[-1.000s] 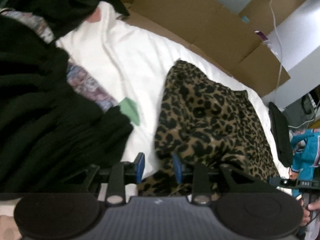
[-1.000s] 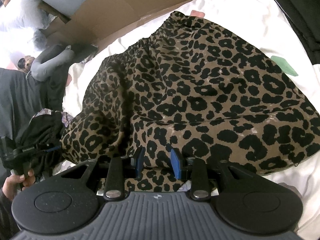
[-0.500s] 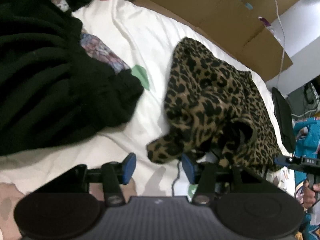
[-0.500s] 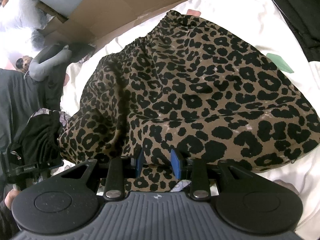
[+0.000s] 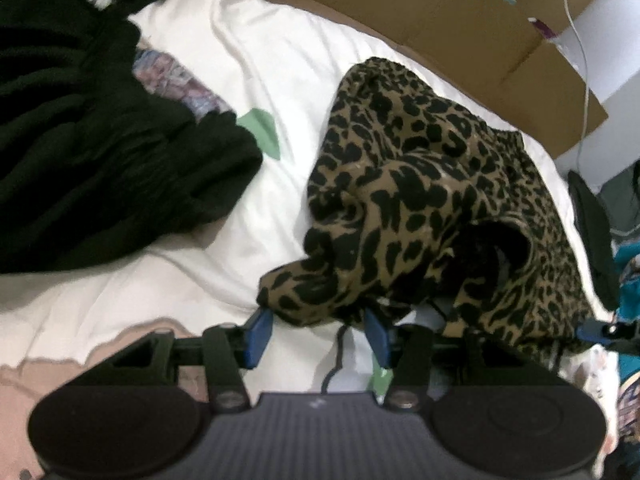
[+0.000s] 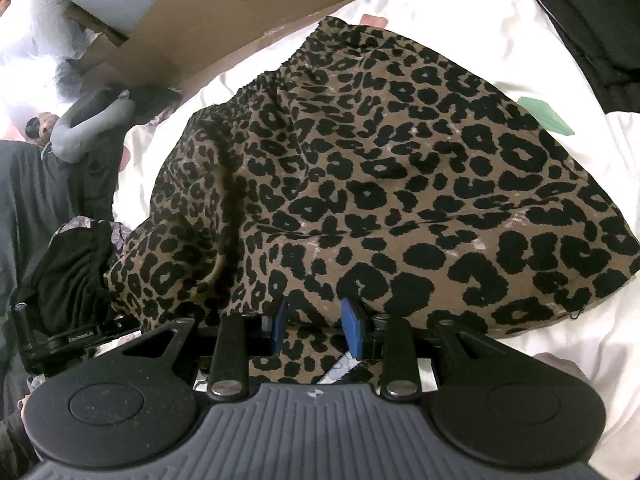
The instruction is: Fold clothes
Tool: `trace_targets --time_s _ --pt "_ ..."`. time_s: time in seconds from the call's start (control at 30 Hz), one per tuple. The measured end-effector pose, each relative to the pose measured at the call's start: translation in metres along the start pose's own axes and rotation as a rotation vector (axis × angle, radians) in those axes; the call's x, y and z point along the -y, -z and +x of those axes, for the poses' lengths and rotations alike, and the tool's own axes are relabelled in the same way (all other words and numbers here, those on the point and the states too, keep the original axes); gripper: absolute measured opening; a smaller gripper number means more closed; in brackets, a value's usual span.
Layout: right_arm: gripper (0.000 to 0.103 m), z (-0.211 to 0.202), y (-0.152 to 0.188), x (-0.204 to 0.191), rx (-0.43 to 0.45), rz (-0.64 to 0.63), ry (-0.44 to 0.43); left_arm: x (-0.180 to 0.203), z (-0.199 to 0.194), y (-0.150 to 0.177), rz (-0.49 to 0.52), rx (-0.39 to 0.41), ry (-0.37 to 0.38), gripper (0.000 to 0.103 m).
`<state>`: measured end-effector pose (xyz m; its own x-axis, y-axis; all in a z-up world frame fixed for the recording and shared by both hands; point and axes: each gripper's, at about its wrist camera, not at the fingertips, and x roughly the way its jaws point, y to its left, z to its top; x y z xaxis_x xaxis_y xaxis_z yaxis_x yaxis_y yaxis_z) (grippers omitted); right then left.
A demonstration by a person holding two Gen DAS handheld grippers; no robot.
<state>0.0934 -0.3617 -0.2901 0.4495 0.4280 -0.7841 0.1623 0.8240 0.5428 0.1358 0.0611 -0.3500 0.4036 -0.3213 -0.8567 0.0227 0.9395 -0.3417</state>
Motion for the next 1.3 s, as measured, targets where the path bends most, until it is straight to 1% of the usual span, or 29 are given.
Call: trace_targets --time_s 0.27,0.4,0.63,0.73,0.8,0.93,0.97,1.0,1.07,1.17,1.3 --pt "0.032 -0.001 -0.001 0.0 0.005 -0.002 -0.002 0.011 -0.007 0.002 0.066 0.034 -0.07 0.054" --pt "0.032 0.001 -0.001 0.001 0.003 -0.002 0.002 0.019 -0.007 0.0 0.101 0.057 -0.066 0.054" --pt "0.032 0.001 0.001 -0.001 -0.002 -0.008 0.002 0.028 0.005 -0.005 0.077 0.065 -0.039 0.054" --pt "0.032 0.002 0.001 0.001 -0.004 -0.004 0.005 0.029 0.006 -0.003 0.087 0.072 -0.031 0.054" --pt "0.032 0.002 0.001 0.001 -0.003 -0.005 0.005 0.027 0.006 -0.001 0.08 0.071 -0.027 0.05" --pt "0.032 0.002 0.001 0.0 -0.002 -0.009 0.004 0.018 0.006 0.002 0.055 0.066 -0.019 0.03" --pt "0.032 0.002 0.001 0.0 -0.004 -0.009 0.005 0.016 0.006 0.002 0.052 0.068 -0.015 0.026" --pt "0.032 0.003 0.001 0.0 -0.005 -0.01 0.007 0.015 0.006 0.002 0.052 0.068 -0.009 0.026" --pt "0.032 0.002 0.002 -0.002 -0.006 -0.014 0.002 0.014 0.005 0.002 0.054 0.069 0.008 0.017" --pt "0.032 0.002 0.004 -0.005 -0.008 -0.019 -0.006 0.014 0.0 0.0 0.068 0.065 0.03 0.011" --pt "0.032 0.002 0.006 -0.009 -0.01 -0.025 -0.016 0.014 -0.011 -0.004 0.102 0.049 0.051 0.01"
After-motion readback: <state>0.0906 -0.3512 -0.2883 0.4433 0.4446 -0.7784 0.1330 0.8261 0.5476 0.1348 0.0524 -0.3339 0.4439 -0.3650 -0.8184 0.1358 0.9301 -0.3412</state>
